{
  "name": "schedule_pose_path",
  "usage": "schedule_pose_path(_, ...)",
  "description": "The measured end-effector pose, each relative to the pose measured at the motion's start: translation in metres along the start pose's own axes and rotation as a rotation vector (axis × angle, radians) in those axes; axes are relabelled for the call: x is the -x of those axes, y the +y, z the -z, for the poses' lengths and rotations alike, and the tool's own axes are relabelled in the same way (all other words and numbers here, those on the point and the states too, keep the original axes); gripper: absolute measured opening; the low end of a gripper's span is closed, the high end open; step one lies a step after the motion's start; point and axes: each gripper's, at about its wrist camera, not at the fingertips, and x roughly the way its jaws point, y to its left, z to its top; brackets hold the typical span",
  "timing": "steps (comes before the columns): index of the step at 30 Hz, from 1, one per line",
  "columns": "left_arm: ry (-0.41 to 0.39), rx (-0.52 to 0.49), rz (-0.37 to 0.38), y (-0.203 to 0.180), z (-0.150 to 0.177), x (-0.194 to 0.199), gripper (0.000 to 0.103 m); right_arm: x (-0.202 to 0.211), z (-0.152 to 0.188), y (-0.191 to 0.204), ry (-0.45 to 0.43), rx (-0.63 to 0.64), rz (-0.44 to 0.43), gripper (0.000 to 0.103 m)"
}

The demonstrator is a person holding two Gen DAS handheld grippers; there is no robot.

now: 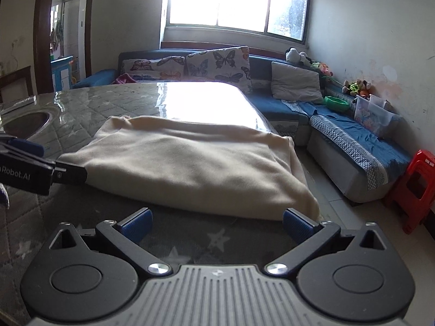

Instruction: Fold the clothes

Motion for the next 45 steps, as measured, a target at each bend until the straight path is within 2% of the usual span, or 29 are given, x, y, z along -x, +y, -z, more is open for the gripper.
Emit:
schedule_pose_path(8,-0.024,-0.002,0.0,-0.001,0.005,0.013,0.103,0.004,0.009,0.003,0.016,-0.002,-0.002,0.103)
schedule_pose_path(18,-0.032,-0.003,0.019,-0.004,0.015,0.023,0.103,0.006,0.019,-0.004,0.02,-0.114,-0.011,0.103)
schedule_pose_path(45,-0.02,-0.023,0.04,-0.013,0.027,0.041,0.103,0.011,0.023,0.003,0.012,-0.132,0.014,0.103)
